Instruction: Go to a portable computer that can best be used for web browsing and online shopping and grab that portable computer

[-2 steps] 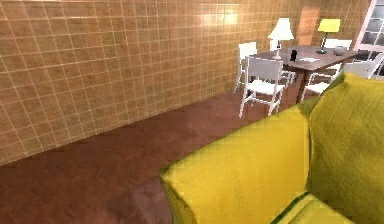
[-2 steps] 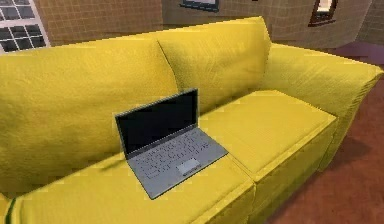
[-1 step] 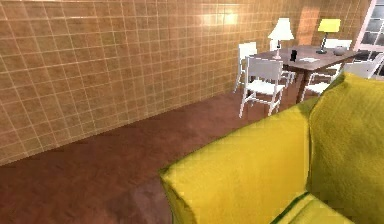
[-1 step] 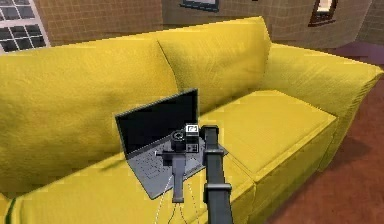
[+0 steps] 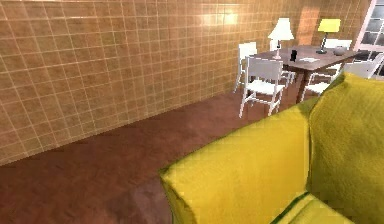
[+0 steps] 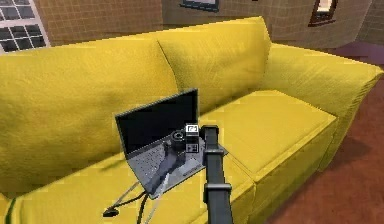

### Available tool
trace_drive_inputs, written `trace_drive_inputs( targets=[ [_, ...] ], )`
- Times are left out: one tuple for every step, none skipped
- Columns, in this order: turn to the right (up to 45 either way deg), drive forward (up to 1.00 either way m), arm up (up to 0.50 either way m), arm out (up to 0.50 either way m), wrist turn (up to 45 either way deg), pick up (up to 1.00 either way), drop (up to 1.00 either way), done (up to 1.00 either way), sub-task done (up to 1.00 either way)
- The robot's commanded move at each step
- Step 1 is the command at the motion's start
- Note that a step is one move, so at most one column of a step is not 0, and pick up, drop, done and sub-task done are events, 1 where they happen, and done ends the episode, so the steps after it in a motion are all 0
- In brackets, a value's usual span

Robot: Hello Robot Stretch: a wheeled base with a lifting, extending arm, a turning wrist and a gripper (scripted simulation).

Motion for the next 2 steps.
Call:
trace_drive_inputs(
  targets=[
    [0.0, 0.00, 0.00, 0.00, 45.0, 0.00, 0.00, 0.00, 0.00],
    [0.0, 0.00, 0.00, 0.00, 42.0, 0.00, 0.00, 0.00, 0.00]
  ],
)
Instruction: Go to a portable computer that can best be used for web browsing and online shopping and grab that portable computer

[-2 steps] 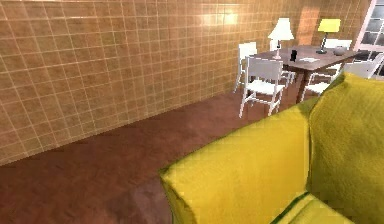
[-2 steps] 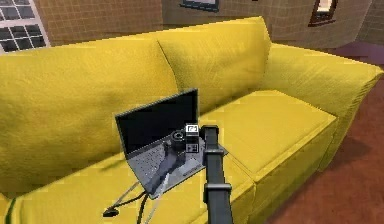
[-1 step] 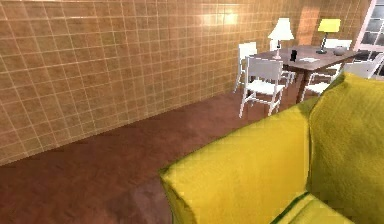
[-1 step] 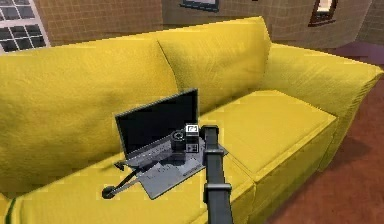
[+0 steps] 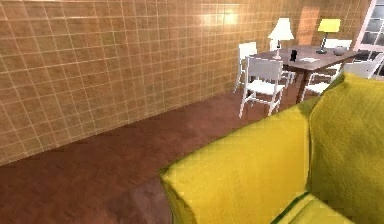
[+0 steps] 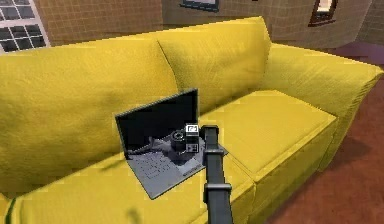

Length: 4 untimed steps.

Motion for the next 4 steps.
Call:
trace_drive_inputs(
  targets=[
    [0.0, 0.00, -0.30, 0.00, 0.0, 0.00, 0.00, 0.00, 0.00],
    [0.0, 0.00, 0.00, 0.00, 0.0, 1.00, 0.00, 0.00, 0.00],
    [0.0, 0.00, 0.10, 0.00, 0.0, 0.00, 0.00, 0.00, 0.00],
    [0.0, 0.00, 0.00, 0.00, 0.0, 0.00, 0.00, 1.00, 0.00]
  ],
)
